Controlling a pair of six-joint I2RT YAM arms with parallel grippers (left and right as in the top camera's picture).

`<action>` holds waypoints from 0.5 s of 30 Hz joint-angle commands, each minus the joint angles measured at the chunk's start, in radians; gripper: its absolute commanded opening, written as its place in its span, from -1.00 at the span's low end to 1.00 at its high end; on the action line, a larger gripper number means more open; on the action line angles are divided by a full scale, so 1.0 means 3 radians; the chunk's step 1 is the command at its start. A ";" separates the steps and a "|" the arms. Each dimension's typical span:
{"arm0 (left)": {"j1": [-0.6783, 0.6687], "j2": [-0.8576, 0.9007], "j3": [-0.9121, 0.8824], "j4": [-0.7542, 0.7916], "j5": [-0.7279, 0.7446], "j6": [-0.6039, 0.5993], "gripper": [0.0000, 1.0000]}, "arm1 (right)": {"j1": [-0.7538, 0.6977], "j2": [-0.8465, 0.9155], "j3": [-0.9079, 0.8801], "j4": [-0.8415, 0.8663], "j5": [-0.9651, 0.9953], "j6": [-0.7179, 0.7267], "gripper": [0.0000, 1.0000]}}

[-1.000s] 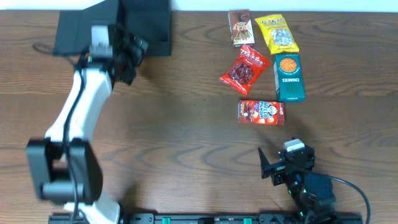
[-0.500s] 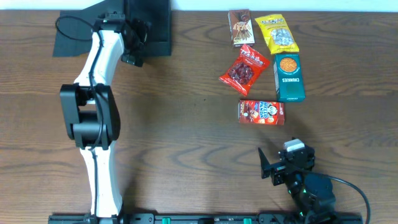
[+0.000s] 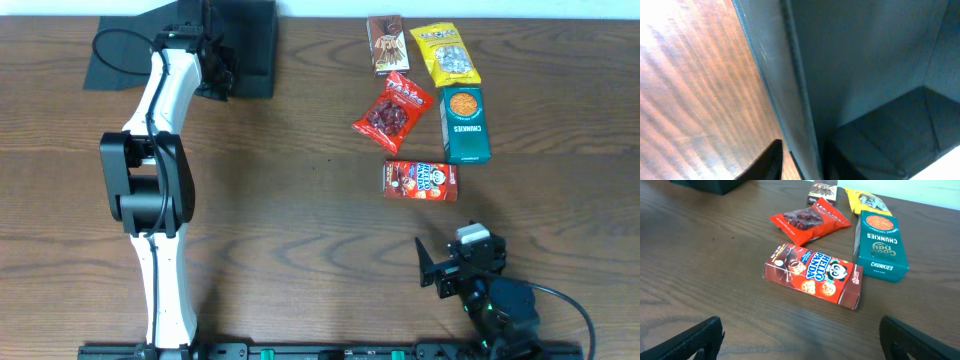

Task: Pack container
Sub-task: 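Reach the left gripper to the black box's lid edge, then push the black box rightward toward the snacks with the left gripper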

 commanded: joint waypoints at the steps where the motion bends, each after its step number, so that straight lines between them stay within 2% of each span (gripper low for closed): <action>1: 0.0023 0.0033 0.0019 -0.0216 -0.0134 0.0198 -0.67 | -0.0015 -0.0019 -0.0031 -0.0015 0.0003 -0.0005 0.99; 5: -0.0003 0.0029 0.0024 -0.0587 -0.0055 0.0290 -0.89 | -0.0015 -0.0019 -0.0032 -0.0015 0.0003 -0.0005 0.98; 11: -0.0175 0.0024 0.0027 -0.1083 0.0066 0.0392 -0.89 | -0.0015 -0.0019 -0.0032 -0.0015 0.0003 -0.0005 0.98; 15: -0.0342 0.0017 0.0027 -0.1213 0.0206 0.0586 -0.88 | -0.0015 -0.0020 -0.0032 -0.0015 0.0003 -0.0005 0.99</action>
